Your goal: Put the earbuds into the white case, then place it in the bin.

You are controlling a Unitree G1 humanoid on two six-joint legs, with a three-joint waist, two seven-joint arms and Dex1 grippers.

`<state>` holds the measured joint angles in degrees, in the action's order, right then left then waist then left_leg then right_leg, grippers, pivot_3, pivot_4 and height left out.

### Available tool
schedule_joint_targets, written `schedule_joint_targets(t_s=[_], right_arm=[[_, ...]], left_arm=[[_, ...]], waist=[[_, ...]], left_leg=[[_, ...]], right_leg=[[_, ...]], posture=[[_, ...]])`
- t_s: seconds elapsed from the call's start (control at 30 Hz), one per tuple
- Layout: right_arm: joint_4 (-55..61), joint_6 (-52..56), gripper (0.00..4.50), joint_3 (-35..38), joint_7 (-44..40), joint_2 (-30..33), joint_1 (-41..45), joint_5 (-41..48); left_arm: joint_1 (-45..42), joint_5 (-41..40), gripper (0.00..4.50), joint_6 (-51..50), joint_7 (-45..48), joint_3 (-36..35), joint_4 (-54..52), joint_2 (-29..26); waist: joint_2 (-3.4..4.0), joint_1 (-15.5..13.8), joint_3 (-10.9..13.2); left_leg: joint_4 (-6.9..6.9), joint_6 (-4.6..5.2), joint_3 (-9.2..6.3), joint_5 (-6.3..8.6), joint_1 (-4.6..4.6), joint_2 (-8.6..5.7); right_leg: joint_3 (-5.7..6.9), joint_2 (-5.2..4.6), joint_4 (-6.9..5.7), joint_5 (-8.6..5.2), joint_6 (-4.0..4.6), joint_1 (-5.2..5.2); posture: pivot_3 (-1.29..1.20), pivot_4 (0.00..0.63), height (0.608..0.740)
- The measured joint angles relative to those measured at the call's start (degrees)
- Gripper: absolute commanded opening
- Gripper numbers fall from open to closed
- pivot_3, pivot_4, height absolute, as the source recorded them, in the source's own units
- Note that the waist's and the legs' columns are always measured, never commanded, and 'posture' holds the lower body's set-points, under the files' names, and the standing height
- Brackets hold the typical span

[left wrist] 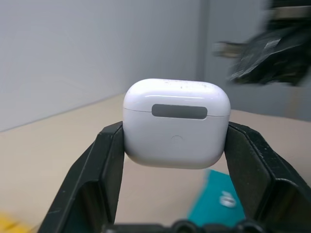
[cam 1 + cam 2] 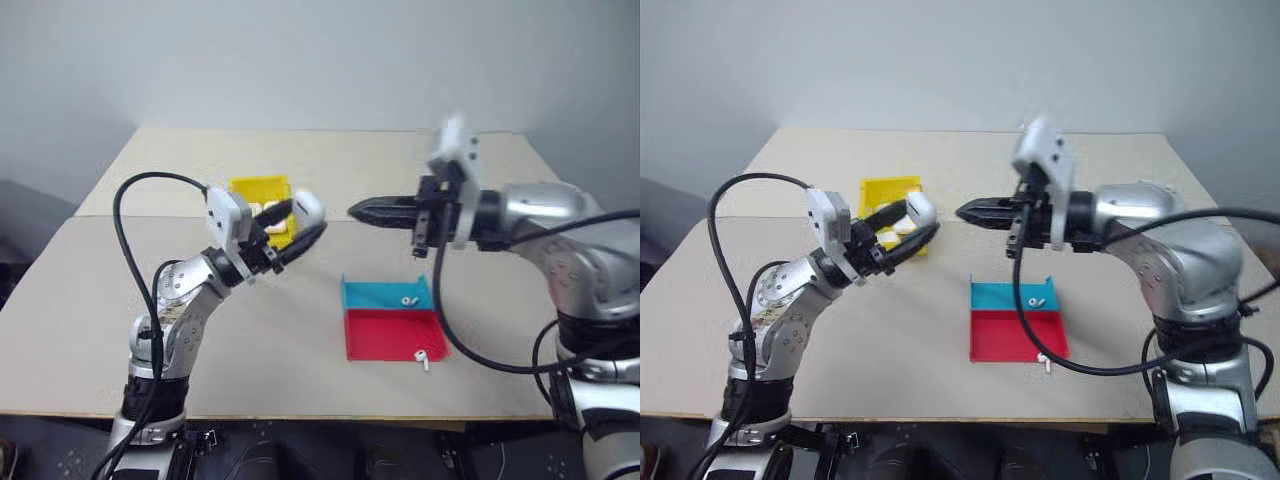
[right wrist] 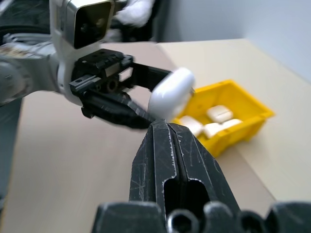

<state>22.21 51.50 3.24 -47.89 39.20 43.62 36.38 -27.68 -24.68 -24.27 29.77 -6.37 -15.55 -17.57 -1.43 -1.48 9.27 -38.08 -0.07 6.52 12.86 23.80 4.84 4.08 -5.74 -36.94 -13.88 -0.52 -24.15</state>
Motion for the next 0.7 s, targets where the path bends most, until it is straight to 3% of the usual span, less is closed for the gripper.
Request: schedule_joint_targets(t_s=[0.17,0.43,0.47,0.57,0.7], right_arm=[[3.0,-1.3,0.02,-0.4,5.6,-1.6,-7.8,-2.4],[6.9,-1.8,0.02,-0.4,9.6,-2.8,-9.1,-2.3],[6.9,-1.8,0.00,-0.4,9.7,-2.8,-9.1,-2.3],[7.3,-1.5,0.00,-0.4,10.7,-2.7,-9.1,-1.8],[8.6,-0.5,0.00,-0.3,12.4,-2.7,-9.1,-1.1]], left_arm=[[-4.5,6.0,2.80,-2.0,-16.2,-4.0,1.9,3.1],[-13.7,12.7,2.80,4.7,-21.5,-3.1,25.4,4.9],[-14.5,13.4,3.51,5.7,-21.9,-2.9,27.9,5.1],[-17.1,15.2,4.42,11.5,-22.2,-2.4,36.4,6.1],[-18.0,15.8,4.47,17.5,-22.4,-2.7,43.2,6.6]], waist=[[0.00,0.3,0.0],[-0.01,0.6,0.0],[-0.01,0.6,0.0],[-0.01,0.7,0.0],[-0.01,0.9,0.0]], left_leg=[[-0.01,0.01,0.00,0.01,-0.02,-0.01],[0.01,0.01,0.00,0.00,0.01,-0.03],[0.01,0.01,0.00,0.00,0.02,-0.03],[0.01,0.01,0.02,0.00,0.03,-0.04],[0.01,0.01,0.02,0.00,0.03,-0.02]], right_leg=[[-0.03,0.02,-0.08,0.02,-0.03,-0.06],[0.00,0.04,0.01,0.02,-0.03,-0.04],[0.00,0.04,0.01,0.02,-0.03,-0.05],[0.00,0.03,0.05,0.02,-0.03,-0.05],[0.00,0.03,0.01,0.02,-0.03,-0.08]], posture=[[0.00,0.150,0.740],[0.00,0.150,0.740],[0.00,0.150,0.740],[0.00,0.150,0.740],[0.00,0.150,0.740]])
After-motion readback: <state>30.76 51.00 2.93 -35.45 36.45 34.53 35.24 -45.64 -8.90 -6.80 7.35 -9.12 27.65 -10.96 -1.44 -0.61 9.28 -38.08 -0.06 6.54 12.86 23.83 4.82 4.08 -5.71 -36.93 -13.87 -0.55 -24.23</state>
